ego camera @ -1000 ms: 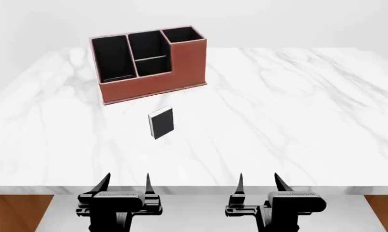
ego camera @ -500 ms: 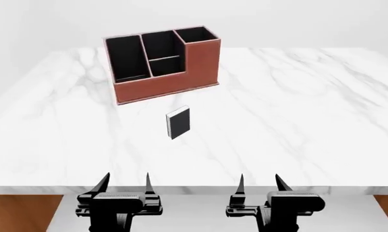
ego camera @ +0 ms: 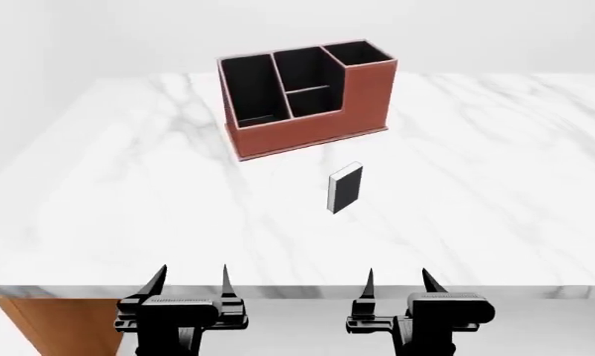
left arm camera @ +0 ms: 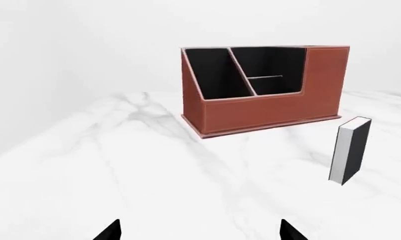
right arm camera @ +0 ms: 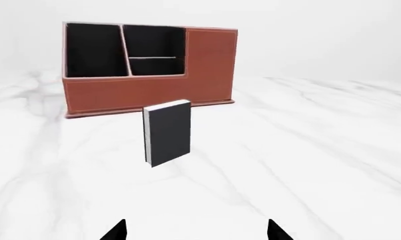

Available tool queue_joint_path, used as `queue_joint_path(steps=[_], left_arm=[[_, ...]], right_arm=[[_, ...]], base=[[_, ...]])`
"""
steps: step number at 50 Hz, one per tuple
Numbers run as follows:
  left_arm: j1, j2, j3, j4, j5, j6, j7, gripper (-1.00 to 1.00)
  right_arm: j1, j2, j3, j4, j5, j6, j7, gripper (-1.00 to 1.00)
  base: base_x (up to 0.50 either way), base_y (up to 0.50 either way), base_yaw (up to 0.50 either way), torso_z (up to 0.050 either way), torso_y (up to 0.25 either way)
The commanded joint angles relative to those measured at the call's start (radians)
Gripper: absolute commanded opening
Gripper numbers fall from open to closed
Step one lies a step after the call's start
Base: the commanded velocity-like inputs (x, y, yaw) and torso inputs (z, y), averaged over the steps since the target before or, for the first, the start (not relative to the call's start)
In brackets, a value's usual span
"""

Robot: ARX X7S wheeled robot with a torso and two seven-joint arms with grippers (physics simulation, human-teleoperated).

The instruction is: Pick up the book and place it in the left compartment of the caddy.

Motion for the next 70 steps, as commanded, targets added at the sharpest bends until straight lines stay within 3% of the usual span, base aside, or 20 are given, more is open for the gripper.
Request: queue_joint_path(steps=[1, 12, 25, 31, 32, 35, 40, 45, 70], left_arm=[[-0.004, -0.012, 0.016, -0.006, -0.012, 0.002, -0.017, 1.0], [-0.006, -0.023, 0.029, -0.008, -0.022, 0.005, -0.03, 1.0], [-0.002, -0.035, 0.041, 0.004, -0.037, -0.006, -0.043, 1.0], [-0.021, -0.063, 0.056, 0.363, 0.033, -0.375, -0.146, 1.0], [-0.104, -0.064, 0.028, 0.513, -0.036, -0.525, -0.129, 1.0], [-0.316, -0.056, -0.016, 0.651, -0.106, -0.911, -0.131, 1.0], [-0.53, -0.049, -0.029, 0.674, -0.123, -1.122, -0.159, 1.0], [-0.564, -0.043, -0.044, 0.692, -0.133, -1.136, -0.166, 1.0], [-0.531, -0.063, -0.016, 0.627, -0.117, -1.029, -0.189, 1.0]], right_arm=[[0.003, 0.012, -0.015, -0.002, 0.013, 0.005, 0.017, 1.0], [0.004, 0.023, -0.028, -0.003, 0.024, 0.005, 0.028, 1.0], [0.004, 0.029, -0.02, -0.026, 0.071, 0.032, 0.037, 1.0], [0.056, 0.086, 0.01, -0.371, 0.136, 0.439, 0.085, 1.0], [0.119, 0.1, 0.058, -0.502, 0.216, 0.589, 0.092, 1.0], [0.299, 0.146, 0.056, -0.638, 0.24, 0.908, 0.137, 1.0], [0.538, 0.185, 0.083, -0.748, 0.311, 1.199, 0.144, 1.0], [0.614, 0.193, 0.084, -0.766, 0.333, 1.275, 0.139, 1.0], [0.588, 0.195, 0.091, -0.73, 0.346, 1.219, 0.128, 1.0]], base=[[0.0, 0.5, 0.0, 0.0, 0.0], [0.0, 0.5, 0.0, 0.0, 0.0], [0.0, 0.12, 0.0, 0.0, 0.0], [0.0, 0.0, 0.0, 0.0, 0.0], [0.0, 0.0, 0.0, 0.0, 0.0], [0.0, 0.0, 0.0, 0.0, 0.0], [0.0, 0.0, 0.0, 0.0, 0.0], [0.14, 0.0, 0.0, 0.0, 0.0], [0.5, 0.0, 0.0, 0.0, 0.0]])
